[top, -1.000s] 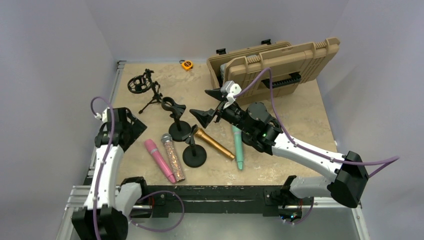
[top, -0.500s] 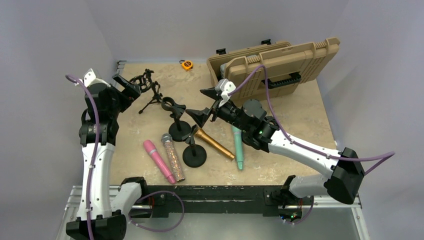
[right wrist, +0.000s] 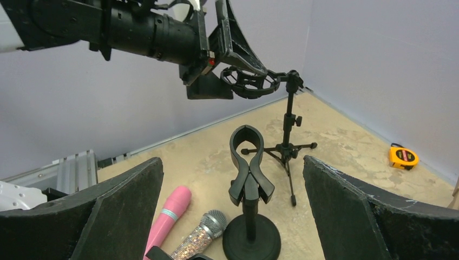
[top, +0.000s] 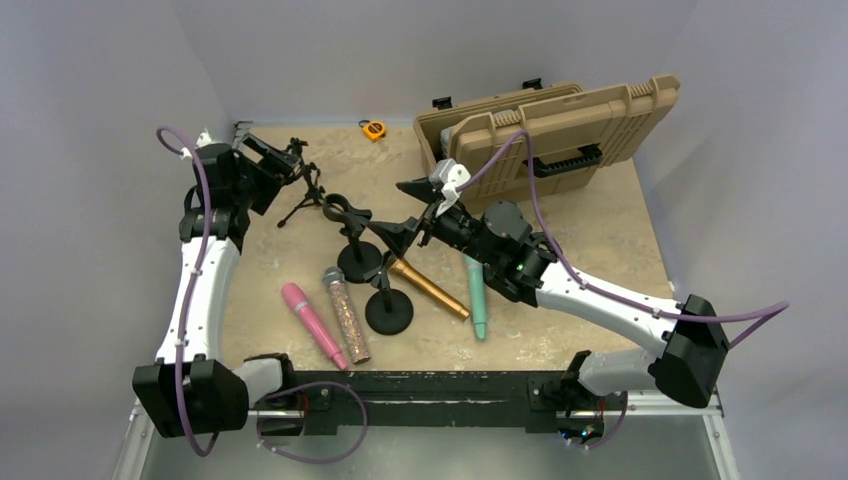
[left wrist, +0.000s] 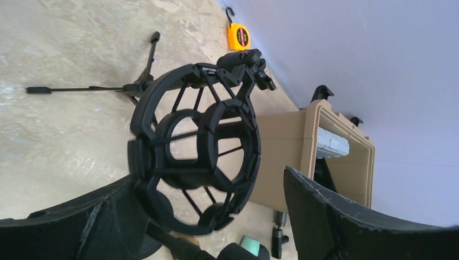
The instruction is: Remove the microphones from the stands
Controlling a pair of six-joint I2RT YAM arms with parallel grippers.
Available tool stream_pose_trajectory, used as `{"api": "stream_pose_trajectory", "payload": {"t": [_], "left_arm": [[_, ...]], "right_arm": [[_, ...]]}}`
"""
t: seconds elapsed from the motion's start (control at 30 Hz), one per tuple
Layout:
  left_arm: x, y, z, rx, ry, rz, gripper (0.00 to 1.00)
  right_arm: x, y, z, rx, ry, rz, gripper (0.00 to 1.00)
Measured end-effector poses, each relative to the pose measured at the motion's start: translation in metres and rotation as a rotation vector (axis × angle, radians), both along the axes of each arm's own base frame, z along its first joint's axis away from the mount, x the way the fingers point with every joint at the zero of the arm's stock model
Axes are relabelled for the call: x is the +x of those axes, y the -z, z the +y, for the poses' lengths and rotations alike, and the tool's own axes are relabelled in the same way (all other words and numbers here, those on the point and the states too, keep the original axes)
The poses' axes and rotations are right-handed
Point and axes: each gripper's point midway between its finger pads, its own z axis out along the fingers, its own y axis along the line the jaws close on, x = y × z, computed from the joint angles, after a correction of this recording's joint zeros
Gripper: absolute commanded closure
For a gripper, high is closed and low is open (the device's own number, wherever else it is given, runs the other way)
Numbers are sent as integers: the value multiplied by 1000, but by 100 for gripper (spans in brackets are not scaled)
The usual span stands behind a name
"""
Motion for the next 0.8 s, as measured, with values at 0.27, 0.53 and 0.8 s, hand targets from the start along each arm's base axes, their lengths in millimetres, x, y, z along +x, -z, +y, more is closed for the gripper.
{"api": "stream_pose_trajectory", "payload": {"t": [0.27,0.53,0.8], "left_arm": [[22,26,-8,-145,75,39,36],[17,23,1,-93,120,18,48],[25,18,19,-14,221,25,54]], "right_arm": [[16,-20,-9,60,106,19,1],[48,-95,1,160,215,-69,1],[93,-92,54,100,243,-106,2]]}}
